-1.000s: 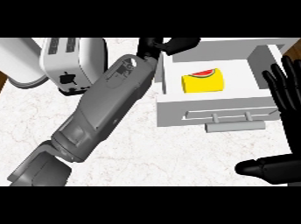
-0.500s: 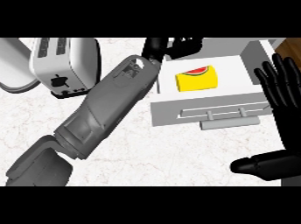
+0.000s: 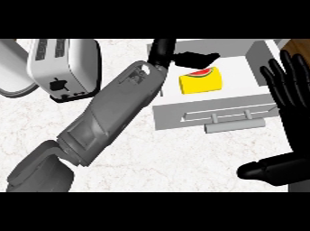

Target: Pick up the cup, place it into the drawer and close the drawer

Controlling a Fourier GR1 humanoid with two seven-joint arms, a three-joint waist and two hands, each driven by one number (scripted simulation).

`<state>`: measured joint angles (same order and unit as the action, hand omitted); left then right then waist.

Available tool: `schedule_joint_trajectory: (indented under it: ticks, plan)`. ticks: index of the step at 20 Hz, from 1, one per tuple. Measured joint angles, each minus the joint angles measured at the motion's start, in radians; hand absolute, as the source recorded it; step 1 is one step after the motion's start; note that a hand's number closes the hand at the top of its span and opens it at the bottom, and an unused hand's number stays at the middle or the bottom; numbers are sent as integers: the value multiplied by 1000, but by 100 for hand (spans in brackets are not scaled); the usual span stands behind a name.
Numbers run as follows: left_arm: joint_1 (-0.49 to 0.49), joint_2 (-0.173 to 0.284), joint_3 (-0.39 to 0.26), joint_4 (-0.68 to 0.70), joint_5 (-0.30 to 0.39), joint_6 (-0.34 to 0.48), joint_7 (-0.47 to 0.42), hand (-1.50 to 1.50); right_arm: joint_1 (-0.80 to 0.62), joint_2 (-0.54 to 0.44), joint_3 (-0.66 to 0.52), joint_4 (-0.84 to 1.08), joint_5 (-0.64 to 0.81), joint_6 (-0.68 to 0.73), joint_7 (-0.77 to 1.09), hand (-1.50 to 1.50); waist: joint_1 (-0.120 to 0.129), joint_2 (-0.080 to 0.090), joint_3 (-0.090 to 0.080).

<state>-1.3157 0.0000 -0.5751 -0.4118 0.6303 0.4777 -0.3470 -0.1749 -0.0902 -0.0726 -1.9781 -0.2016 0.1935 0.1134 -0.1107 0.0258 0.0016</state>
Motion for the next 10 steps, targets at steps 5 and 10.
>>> schedule_joint_trajectory:
  ticks: [5,10]
  plan:
    - [11,0,23,-43,74,-22,-68,-150,9,-3,-17,-15,-66,18,26,-150,12,-4,-1]
    - [20,0,60,-115,128,-49,-104,-150,44,-22,-40,-71,-121,28,71,150,54,-17,-1]
